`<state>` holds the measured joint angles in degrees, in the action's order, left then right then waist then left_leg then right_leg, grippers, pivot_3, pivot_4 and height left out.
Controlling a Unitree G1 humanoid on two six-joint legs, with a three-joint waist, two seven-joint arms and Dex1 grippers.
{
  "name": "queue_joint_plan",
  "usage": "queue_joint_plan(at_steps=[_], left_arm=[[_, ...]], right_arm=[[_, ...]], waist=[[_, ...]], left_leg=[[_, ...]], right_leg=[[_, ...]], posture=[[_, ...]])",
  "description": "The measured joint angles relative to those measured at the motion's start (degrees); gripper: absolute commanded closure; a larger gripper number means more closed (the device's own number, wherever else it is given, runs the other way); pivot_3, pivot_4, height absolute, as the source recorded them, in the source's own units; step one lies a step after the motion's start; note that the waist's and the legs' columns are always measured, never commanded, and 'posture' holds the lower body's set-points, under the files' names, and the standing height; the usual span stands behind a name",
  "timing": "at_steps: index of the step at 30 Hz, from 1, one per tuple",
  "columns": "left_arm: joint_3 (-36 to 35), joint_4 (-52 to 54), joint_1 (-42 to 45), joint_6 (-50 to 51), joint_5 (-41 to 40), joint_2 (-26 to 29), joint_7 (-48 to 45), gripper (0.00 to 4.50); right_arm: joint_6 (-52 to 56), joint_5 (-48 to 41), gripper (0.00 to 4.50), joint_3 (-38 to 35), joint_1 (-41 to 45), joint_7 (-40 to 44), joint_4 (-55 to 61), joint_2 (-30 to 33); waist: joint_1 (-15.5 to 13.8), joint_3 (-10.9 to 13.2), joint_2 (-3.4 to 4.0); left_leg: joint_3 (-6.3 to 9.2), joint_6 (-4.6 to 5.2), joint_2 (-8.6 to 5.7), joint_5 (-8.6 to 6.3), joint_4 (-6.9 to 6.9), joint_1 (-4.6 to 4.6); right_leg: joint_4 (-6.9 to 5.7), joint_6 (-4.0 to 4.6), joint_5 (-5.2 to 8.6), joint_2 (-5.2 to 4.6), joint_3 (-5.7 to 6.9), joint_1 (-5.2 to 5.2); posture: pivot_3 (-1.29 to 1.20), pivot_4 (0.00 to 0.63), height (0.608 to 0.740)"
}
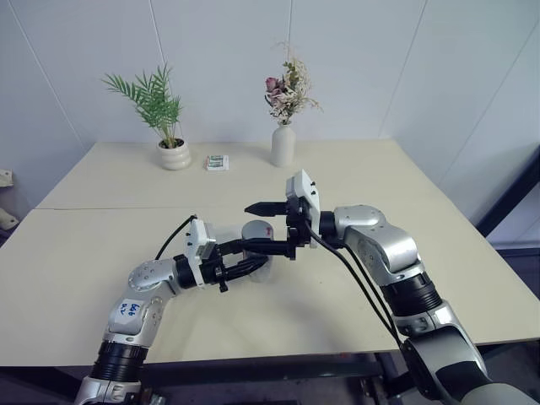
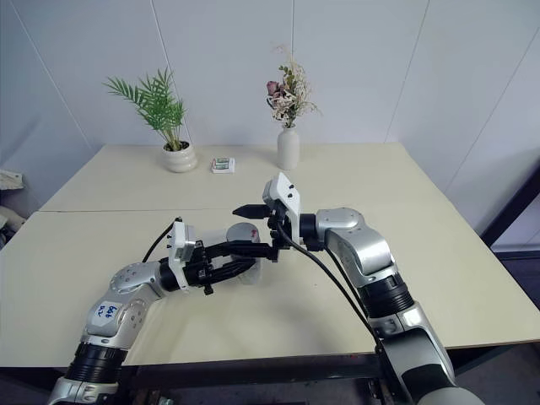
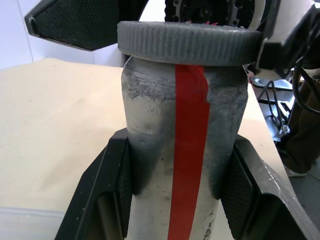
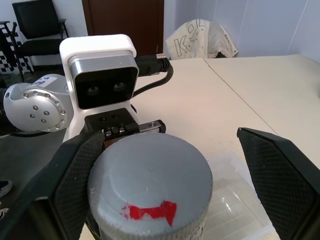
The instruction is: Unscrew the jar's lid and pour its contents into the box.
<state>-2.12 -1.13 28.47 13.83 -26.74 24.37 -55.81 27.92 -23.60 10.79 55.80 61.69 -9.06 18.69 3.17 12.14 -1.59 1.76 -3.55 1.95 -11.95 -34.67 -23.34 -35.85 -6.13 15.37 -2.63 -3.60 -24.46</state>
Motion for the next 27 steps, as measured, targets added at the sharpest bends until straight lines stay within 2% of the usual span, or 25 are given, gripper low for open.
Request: queue_joint_plan(at_steps=[11,17,27], left_arm=[[-0.16,-1.07,0.0,0.0,0.05,-0.16,1.03,2.55],[-0.06,-1.01,-0.01,-0.28,-0.06,-0.24,0.17,2.55],[-0.04,-1.02,-0.01,-0.79,-0.05,-0.7,-0.23,2.55]], right_arm=[[-0.56,-0.96,0.03,-0.86,-0.78,4.62,-1.64,5.84],[-0.7,-0.06,0.03,-5.18,-1.13,4.57,-6.55,10.32],[0.67,-0.93,0.03,-6.61,-1.44,7.03,-6.36,11.2]], waist=[[-0.04,0.0,0.0],[-0.05,0.01,0.0],[-0.06,0.01,0.0]], left_leg=[[0.0,0.0,0.0,0.0,0.0,0.0],[-0.02,0.0,-0.01,0.0,-0.01,-0.02],[-0.04,0.0,0.0,0.0,0.03,-0.03]], right_leg=[[0.01,-0.01,-0.01,0.0,0.0,0.0],[0.08,-0.01,-0.01,0.0,-0.01,0.01],[0.07,-0.03,-0.02,0.0,-0.03,-0.01]], posture=[[0.0,0.15,0.74],[0.0,0.15,0.74],[0.0,0.15,0.74]])
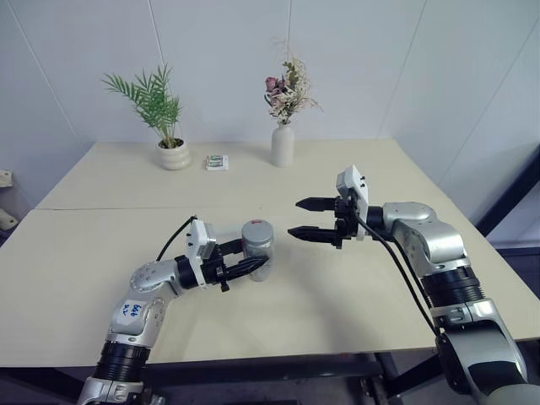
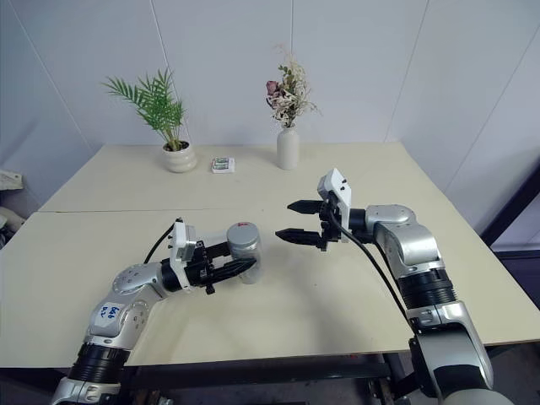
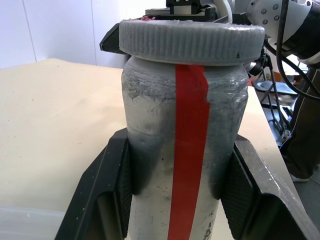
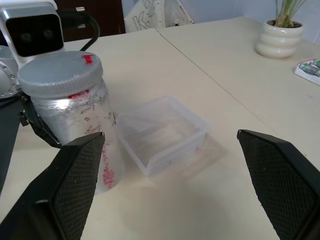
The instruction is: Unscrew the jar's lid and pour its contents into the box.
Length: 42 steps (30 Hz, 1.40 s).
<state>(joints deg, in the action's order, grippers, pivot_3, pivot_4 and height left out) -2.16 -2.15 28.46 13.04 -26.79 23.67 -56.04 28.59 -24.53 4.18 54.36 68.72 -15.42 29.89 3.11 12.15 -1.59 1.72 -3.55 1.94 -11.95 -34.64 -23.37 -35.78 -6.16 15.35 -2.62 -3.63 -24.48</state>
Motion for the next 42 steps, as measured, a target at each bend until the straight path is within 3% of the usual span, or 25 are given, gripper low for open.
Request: queue_joint_plan(at_steps=[7,20,34,42], left_arm=[[0.0,-0.01,0.0,-0.01,0.0,0.01,-0.19,2.55],[0.16,-0.01,0.01,0.01,0.0,-0.02,-0.17,2.55],[0.36,-0.01,0.01,0.01,0.01,-0.05,0.19,2.55],[0.46,-0.51,0.01,0.16,0.12,-0.19,1.5,2.55]], right_arm=[[7.5,-6.93,0.03,-2.12,0.14,-0.02,7.91,-1.78],[7.7,-4.86,0.03,3.12,0.14,-6.5,10.72,-9.2],[3.81,-0.08,0.03,5.89,1.23,-7.73,8.33,-10.47],[1.17,-0.07,0.03,5.73,1.3,-5.53,5.89,-8.18]], waist=[[0.08,0.0,0.0],[0.01,0.0,0.0],[0.0,0.0,0.0],[0.04,0.0,0.0]], left_leg=[[0.01,0.0,0.01,0.0,-0.01,0.02],[0.01,0.0,0.01,0.0,-0.01,0.0],[0.01,0.0,0.0,0.0,-0.02,0.0],[0.01,0.0,0.0,0.0,-0.01,0.0]], right_leg=[[-0.02,0.0,0.0,0.01,0.0,0.0],[-0.02,0.0,0.0,0.01,0.0,0.0],[-0.02,0.0,0.0,0.0,0.0,0.0],[-0.02,0.0,0.0,0.01,0.0,0.0]], posture=[[0.0,0.15,0.74],[0.0,0.15,0.74],[0.0,0.15,0.74],[0.0,0.15,0.74]])
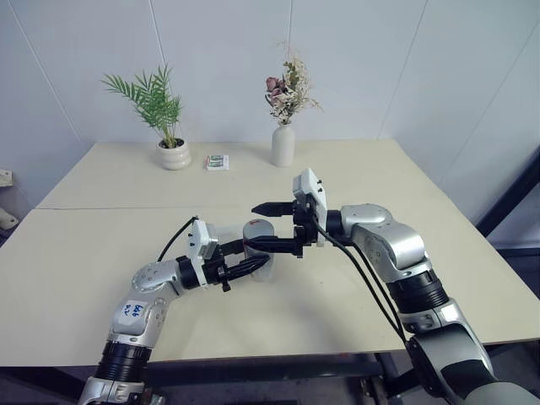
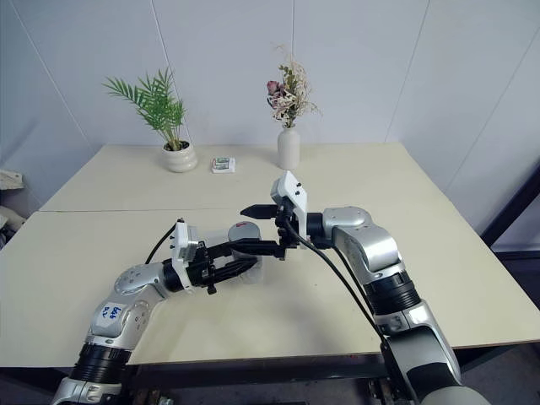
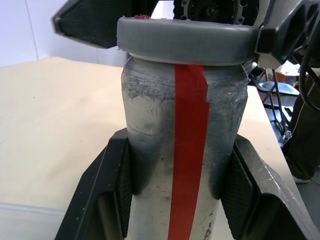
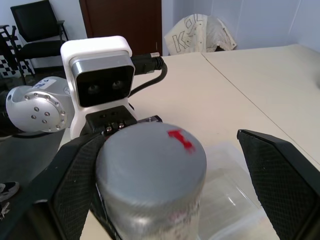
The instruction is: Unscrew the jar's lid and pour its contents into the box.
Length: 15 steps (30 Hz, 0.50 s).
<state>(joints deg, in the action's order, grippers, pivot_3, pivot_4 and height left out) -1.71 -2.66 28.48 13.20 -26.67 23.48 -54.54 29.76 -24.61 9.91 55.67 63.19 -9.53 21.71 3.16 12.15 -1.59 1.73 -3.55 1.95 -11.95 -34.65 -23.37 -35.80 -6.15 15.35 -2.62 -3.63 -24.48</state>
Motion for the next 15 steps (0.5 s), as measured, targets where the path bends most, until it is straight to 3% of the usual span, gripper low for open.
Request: queue_joint_plan(at_steps=[15], left_arm=[[-0.78,-0.43,0.2,-0.16,0.01,-0.02,0.42,2.55]], right_arm=[[-0.97,-0.64,0.03,-2.73,-0.02,2.87,-3.94,4.94]], waist=[[-0.12,0.0,0.0]], left_leg=[[0.0,0.0,0.0,0.0,0.0,0.0]], right_leg=[[0.02,0.0,0.0,0.0,0.0,0.01]], posture=[[0.0,0.15,0.74]])
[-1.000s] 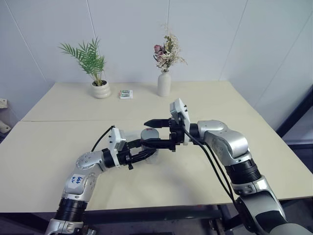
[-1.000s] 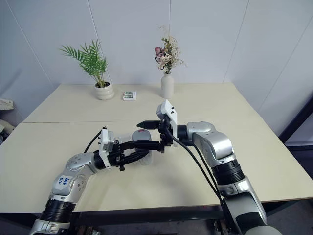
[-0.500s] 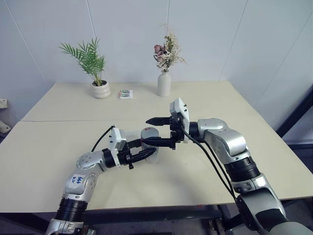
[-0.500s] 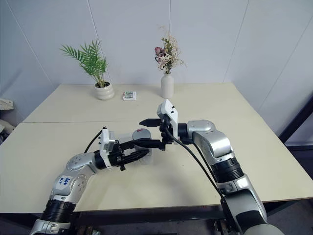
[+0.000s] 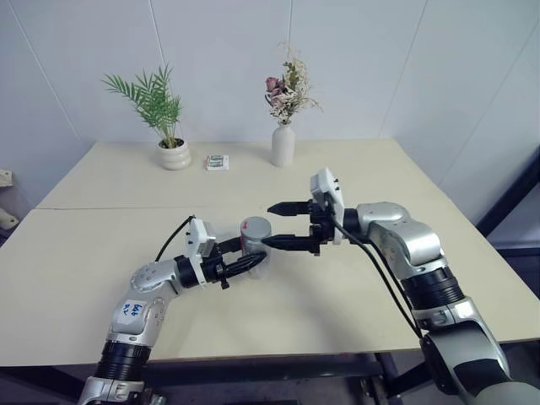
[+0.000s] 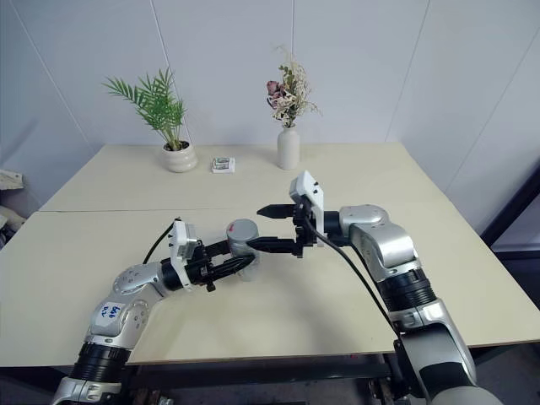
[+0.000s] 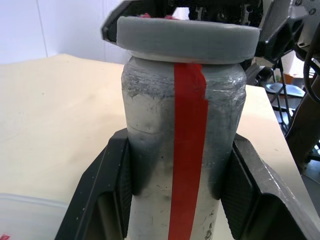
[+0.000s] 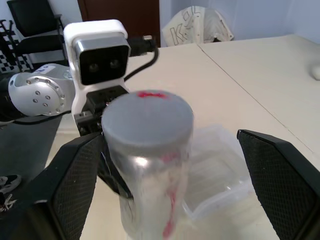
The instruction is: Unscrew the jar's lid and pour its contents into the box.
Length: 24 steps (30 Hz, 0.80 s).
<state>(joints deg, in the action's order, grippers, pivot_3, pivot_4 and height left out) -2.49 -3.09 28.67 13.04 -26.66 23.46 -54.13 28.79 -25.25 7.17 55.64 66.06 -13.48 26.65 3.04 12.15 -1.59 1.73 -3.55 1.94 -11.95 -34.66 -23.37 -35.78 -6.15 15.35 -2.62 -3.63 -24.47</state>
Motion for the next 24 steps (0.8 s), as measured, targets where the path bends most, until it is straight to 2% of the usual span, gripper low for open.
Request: queue_joint_plan(at_steps=[17,24], left_arm=[[0.83,0.12,-0.01,-0.06,-0.02,-0.39,-1.1,2.55],[0.82,0.13,-0.01,-0.09,-0.02,-0.39,-1.09,2.55]], right_arm=[[1.63,0.37,0.03,-1.32,-0.05,3.56,-1.62,2.22],[5.72,-3.27,0.03,-2.33,-0.06,5.17,1.81,2.24]], waist=[[0.1,0.0,0.0],[0.11,0.0,0.0]], left_leg=[[-0.02,0.0,0.0,0.0,0.02,0.0],[-0.02,0.0,0.0,0.0,0.02,0.0]], right_leg=[[0.01,-0.01,-0.01,0.01,-0.02,-0.02],[0.01,-0.01,-0.01,0.01,-0.02,-0.02]], posture=[[0.0,0.15,0.74],[0.0,0.15,0.74]])
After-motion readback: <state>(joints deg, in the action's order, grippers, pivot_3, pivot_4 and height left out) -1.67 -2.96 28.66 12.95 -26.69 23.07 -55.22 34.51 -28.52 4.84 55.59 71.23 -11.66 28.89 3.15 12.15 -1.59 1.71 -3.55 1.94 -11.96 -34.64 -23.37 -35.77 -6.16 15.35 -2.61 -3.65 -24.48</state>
